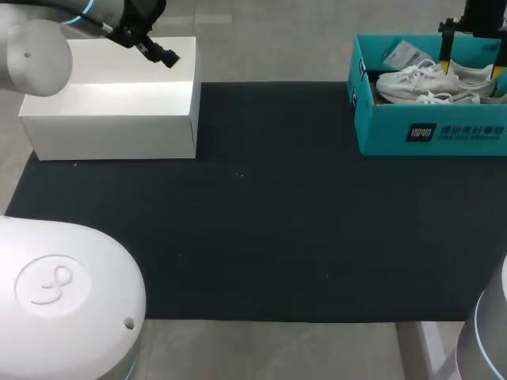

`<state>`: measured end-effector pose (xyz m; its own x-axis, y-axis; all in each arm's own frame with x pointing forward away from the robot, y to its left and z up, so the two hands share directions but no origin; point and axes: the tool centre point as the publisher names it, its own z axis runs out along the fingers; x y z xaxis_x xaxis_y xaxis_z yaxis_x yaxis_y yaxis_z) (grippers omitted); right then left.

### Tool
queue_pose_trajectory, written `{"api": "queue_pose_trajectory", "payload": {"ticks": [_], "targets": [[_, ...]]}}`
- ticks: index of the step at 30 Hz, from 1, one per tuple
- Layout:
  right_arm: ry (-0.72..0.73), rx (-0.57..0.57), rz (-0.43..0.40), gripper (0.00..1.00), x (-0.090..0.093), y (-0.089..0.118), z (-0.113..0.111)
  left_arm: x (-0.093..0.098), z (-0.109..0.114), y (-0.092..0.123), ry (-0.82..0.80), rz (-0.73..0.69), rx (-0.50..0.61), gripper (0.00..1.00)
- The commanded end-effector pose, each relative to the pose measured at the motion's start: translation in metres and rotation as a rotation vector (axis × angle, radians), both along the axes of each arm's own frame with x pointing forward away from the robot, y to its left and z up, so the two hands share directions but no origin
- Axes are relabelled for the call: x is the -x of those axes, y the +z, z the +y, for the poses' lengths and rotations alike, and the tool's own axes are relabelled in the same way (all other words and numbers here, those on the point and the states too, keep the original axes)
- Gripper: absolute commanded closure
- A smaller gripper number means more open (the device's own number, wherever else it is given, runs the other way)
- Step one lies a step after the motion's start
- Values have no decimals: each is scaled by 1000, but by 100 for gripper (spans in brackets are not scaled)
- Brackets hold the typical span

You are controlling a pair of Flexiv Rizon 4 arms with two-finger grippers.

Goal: Take the shoe out of the shoebox, open the shoe tongue, remove and reinsert the insole, then place the shoe into the shoebox

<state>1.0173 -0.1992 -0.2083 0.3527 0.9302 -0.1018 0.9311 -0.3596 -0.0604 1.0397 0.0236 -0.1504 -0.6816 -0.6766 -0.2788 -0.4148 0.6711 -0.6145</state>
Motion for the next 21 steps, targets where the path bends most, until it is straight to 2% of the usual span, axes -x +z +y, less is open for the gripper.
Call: {"api": "queue_pose_trajectory", "payload": {"ticks": [1,5,9,19,21], "targets": [[48,52,-107,0,22,-1,8,-31,-5,-16,772,752,79,0],[75,102,-187,0,34,-1,12,-39,-2,-24,876,837,141,0],[88,106,-185,0,43,-5,17,-38,-3,-25,983,924,176,0],[46,74,-147,0,55,-14,18,-7,13,-13,1276,1155,259,0],[47,72,-145,0,54,-14,18,1,19,-8,1286,1152,274,0]]}}
